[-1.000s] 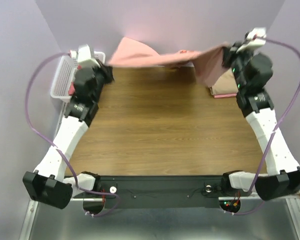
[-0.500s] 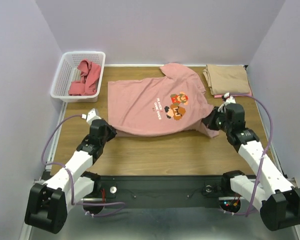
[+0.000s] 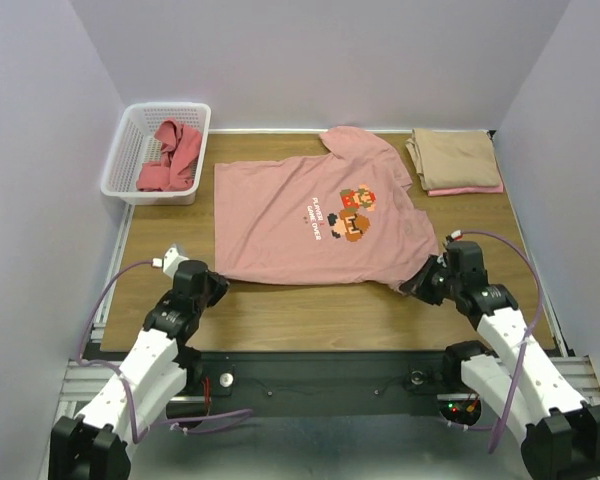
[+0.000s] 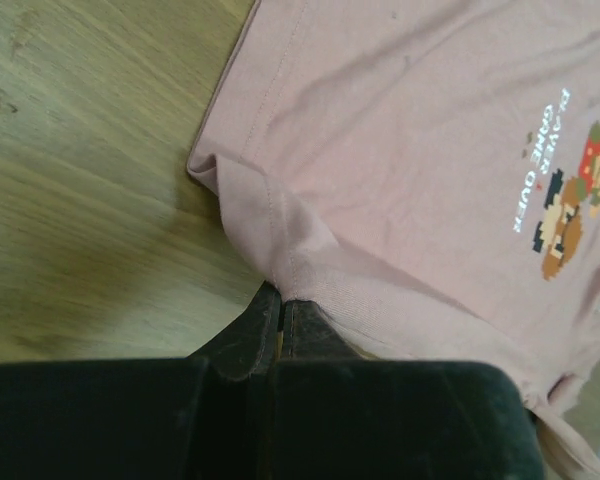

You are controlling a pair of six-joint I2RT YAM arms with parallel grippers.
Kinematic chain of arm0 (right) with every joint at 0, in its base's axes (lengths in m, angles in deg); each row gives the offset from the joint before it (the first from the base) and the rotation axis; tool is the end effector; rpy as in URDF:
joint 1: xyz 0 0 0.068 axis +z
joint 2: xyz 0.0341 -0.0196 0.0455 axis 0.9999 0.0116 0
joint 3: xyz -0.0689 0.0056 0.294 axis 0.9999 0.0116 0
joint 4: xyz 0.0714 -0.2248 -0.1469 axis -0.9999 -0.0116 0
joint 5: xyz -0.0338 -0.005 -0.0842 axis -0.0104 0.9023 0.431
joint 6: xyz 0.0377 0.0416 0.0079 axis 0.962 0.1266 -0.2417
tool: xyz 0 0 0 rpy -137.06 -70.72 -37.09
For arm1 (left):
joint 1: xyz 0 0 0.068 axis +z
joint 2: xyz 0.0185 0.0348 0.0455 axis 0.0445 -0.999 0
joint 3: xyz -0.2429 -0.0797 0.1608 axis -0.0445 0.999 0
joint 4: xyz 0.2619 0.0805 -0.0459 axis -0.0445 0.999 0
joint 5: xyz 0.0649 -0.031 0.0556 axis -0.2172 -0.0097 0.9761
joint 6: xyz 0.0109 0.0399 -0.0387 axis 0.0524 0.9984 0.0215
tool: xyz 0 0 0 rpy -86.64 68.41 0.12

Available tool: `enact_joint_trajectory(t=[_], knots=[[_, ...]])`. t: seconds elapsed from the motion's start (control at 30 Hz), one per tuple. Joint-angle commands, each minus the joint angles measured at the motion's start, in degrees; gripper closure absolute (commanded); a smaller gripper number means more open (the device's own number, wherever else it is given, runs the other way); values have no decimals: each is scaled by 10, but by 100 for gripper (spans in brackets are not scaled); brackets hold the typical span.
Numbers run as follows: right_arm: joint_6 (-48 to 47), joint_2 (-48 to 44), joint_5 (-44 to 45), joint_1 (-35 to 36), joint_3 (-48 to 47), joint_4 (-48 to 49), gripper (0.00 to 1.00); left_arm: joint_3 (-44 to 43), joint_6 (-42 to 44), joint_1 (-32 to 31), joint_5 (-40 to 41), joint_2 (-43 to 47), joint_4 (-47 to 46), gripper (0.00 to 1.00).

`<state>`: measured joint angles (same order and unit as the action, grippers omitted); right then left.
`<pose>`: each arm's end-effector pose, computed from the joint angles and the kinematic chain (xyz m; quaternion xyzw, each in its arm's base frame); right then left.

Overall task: Fold and stack the t-shirts
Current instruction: Flatten the tshirt out

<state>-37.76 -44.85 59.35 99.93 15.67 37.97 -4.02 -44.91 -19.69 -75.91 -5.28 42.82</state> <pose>0.1467 0.0379 0.2152 0.1843 0.9094 0.2599 0.2675 0.1453 -0.0387 0.1853 -0.3089 0.8144 -0.2312 0.4335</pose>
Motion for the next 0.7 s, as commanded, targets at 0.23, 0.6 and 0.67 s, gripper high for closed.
enact_joint_trajectory(t=[0.23, 0.6, 0.67], knots=[[106, -86, 78, 0, -60, -130, 99, -31, -68, 1, -14, 17, 141, 100], [175, -163, 63, 0, -6, -221, 95, -18, -114, 1, -56, 26, 165, 100], [180, -174, 55, -1, 6, -226, 95, -19, -113, 1, -59, 28, 169, 100]])
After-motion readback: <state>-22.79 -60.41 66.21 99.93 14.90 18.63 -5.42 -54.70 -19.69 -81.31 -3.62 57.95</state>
